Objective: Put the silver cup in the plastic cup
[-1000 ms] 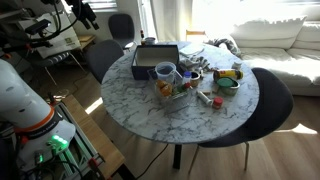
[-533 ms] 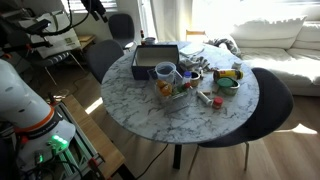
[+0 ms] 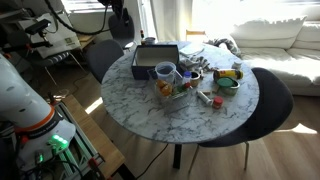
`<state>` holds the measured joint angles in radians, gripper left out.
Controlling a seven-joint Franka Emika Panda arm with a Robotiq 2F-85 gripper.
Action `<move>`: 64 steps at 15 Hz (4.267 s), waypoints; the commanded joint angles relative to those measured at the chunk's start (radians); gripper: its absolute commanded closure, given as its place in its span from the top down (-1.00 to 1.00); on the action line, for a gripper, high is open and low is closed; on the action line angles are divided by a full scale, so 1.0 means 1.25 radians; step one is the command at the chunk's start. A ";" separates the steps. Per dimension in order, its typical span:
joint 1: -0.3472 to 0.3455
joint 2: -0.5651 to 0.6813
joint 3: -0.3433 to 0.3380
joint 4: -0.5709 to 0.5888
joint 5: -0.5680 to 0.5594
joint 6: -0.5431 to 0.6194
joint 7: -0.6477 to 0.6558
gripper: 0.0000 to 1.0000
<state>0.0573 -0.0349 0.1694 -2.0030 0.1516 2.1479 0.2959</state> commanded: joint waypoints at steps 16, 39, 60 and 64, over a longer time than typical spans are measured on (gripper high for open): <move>0.095 0.636 -0.104 0.589 0.007 0.100 0.223 1.00; 0.136 0.786 -0.137 0.757 -0.005 0.105 0.307 -0.90; 0.143 0.142 -0.157 0.198 -0.162 -0.016 0.470 -0.98; 0.101 0.003 -0.147 0.062 -0.177 0.011 0.608 -0.98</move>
<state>0.2196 0.1328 -0.0263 -1.7316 -0.0343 2.1035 0.9321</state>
